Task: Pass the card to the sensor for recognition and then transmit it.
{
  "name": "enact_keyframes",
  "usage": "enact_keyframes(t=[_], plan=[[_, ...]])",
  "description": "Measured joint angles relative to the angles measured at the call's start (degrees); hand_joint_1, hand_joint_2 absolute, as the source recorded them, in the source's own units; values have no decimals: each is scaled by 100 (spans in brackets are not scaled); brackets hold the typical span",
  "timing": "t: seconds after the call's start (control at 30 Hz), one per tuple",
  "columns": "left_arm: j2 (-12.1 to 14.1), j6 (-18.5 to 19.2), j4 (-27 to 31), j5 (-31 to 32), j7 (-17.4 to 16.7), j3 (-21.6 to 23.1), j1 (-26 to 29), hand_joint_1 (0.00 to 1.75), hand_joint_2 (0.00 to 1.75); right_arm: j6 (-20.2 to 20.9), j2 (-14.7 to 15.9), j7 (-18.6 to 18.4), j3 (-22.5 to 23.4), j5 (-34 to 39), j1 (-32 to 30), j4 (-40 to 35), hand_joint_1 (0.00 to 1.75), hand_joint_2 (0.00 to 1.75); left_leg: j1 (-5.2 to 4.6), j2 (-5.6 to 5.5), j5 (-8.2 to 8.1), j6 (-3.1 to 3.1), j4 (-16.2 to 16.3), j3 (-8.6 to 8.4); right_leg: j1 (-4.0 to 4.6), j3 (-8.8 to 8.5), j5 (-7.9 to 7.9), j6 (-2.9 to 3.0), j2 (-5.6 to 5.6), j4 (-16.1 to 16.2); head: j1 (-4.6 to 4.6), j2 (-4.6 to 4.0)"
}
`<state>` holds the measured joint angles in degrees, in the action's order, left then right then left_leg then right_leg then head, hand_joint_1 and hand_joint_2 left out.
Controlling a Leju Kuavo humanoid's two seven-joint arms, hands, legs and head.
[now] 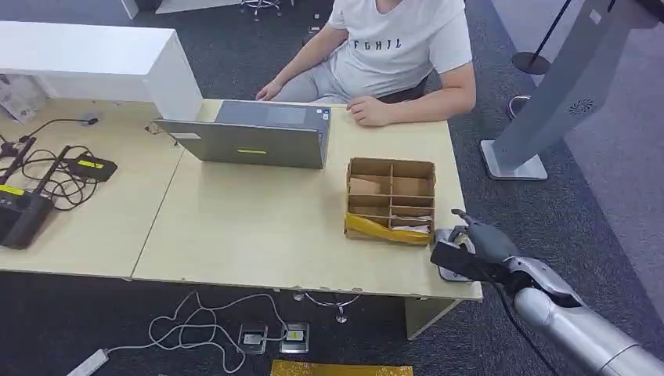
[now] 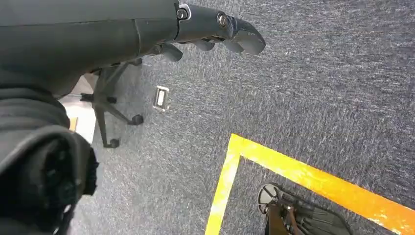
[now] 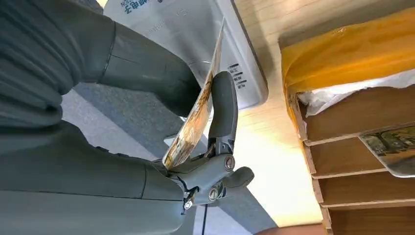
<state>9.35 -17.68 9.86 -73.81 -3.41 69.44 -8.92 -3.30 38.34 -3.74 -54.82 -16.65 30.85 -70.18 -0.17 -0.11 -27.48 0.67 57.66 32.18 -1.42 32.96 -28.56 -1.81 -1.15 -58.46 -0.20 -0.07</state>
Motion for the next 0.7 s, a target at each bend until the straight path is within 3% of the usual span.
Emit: enact_keyframes(t=[0.3,0.7], plan=[[0,7,0,2,0,0,0,0,0,-13,-57,20,0,-2,1,31,175,175,0,0,0,0,0,0,0,0,0,0,0,0,-2,2],[0,13,0,-26,0,0,0,0,0,-83,-179,328,15,-101,232,241,175,175,0,0,0,0,0,1,0,0,0,0,0,0,-2,0]])
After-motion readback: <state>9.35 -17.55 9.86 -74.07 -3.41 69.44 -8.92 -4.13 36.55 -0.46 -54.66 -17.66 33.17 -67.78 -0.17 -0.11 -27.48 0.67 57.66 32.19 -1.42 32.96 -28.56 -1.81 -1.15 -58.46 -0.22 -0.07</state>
